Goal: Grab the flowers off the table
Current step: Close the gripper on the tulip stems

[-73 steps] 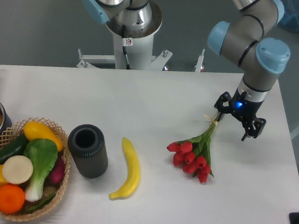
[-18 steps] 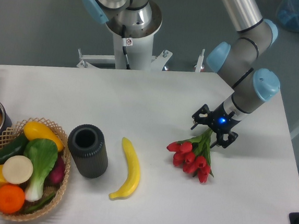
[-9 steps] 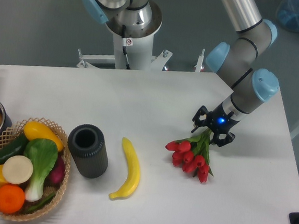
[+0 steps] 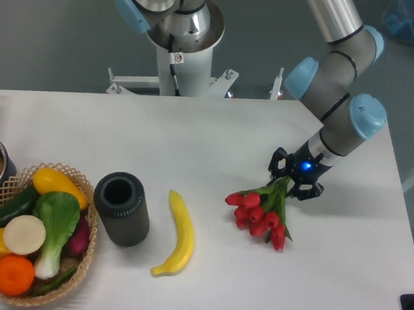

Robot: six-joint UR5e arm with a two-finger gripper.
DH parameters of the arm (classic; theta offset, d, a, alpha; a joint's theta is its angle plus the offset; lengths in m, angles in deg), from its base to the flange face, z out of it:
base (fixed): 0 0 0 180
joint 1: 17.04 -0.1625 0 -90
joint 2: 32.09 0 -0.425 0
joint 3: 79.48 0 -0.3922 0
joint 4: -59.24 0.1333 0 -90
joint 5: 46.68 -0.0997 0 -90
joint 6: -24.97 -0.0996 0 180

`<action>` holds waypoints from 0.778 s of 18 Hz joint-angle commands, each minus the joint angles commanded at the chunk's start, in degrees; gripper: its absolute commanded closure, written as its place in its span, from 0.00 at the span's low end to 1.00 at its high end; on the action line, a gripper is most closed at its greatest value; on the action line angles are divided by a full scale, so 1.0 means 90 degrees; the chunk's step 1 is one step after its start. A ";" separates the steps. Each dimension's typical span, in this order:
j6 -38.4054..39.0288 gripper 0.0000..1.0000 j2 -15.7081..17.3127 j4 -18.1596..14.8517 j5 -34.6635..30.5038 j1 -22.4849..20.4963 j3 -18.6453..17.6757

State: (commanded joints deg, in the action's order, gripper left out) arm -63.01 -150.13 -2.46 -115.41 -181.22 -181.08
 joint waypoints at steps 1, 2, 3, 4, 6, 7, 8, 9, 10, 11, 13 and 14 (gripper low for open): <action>0.0000 0.57 0.0010 0.0000 0.0000 0.0000 0.0000; 0.0000 0.58 0.0010 -0.0010 0.0010 0.0000 0.0000; 0.0010 0.60 0.0010 -0.0010 0.0010 0.0000 -0.0010; 0.0010 0.63 0.0020 -0.0039 0.0010 0.0000 -0.0010; 0.0010 0.64 0.0020 -0.0097 0.0000 0.0000 0.0000; 0.0010 0.68 0.0020 -0.0098 0.0010 0.0000 0.0000; 0.0010 0.68 0.0029 -0.0098 0.0010 0.0000 0.0010; 0.0010 0.68 0.0136 -0.0098 0.0000 0.0000 0.0000; 0.0010 0.68 0.0253 -0.0127 0.0010 -0.0010 -0.0010; 0.0010 0.68 0.0302 -0.0204 0.0010 0.0000 -0.0010; 0.0019 0.68 0.0342 -0.0273 0.0010 -0.0010 0.0029; 0.0020 0.68 0.0352 -0.0283 0.0010 0.0000 0.0039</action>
State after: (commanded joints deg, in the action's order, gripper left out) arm -62.83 -146.96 -5.01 -115.32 -181.22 -180.73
